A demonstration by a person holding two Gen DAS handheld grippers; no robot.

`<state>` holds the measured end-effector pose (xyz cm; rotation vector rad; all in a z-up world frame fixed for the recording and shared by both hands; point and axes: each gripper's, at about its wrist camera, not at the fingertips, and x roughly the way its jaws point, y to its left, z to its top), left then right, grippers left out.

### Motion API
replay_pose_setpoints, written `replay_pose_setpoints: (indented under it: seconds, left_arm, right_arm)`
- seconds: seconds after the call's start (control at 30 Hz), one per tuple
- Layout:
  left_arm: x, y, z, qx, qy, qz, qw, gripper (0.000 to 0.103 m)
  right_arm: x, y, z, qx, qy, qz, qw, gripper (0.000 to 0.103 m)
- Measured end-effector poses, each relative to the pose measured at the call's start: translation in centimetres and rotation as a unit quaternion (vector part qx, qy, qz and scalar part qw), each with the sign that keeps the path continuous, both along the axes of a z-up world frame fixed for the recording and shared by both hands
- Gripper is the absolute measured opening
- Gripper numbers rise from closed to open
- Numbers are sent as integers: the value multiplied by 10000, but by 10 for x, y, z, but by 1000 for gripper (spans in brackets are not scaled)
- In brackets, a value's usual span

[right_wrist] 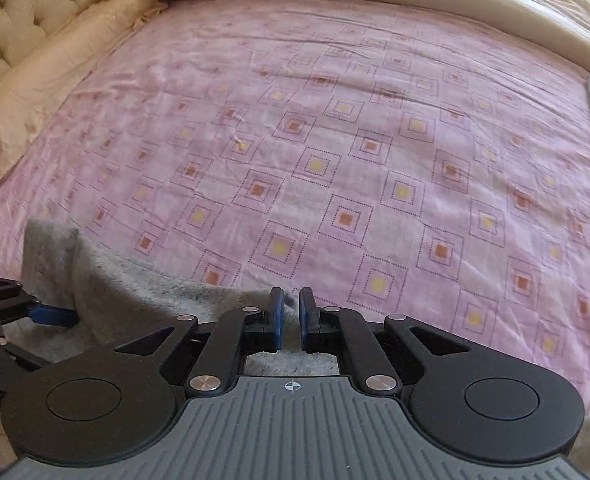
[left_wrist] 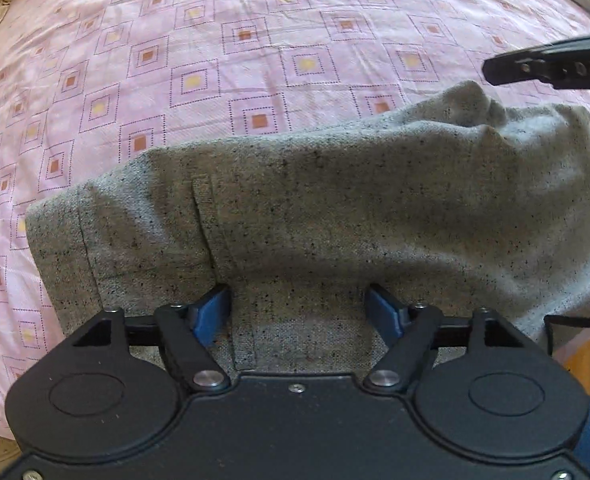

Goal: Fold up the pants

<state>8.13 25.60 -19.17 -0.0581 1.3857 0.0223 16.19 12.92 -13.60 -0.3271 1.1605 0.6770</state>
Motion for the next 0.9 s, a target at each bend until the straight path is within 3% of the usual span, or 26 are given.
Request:
replay_pose_setpoints:
  seconds: [0.13,0.27,0.33,0.5,0.73,0.9]
  left_arm:
    - [-4,-9,-2,75,-93,-35,9999,85]
    - [-9,6,3,-298,-183,198,9992,85]
    - [-11,17,6,-540,-181,339,9978,85]
    - [-8,34,8,-963,-89,645,9932,85]
    - [-5,33,9,-934,-75,506,9943,86]
    - [-5,30,7,-907,-65,419,9950,86]
  right_arm:
    - [2,4,-16,6,371,99,9993,8]
    - [-9,-2,-22,246,995,251,9944,12]
    - [-14,-7,-19,376,965,259,9943,23]
    - [-2,-7,-19,406,920,-15,9949,23]
    - [17,13,-35,211,977,337,9944,24]
    - [25,5,-37,411,1216,277,9913,24]
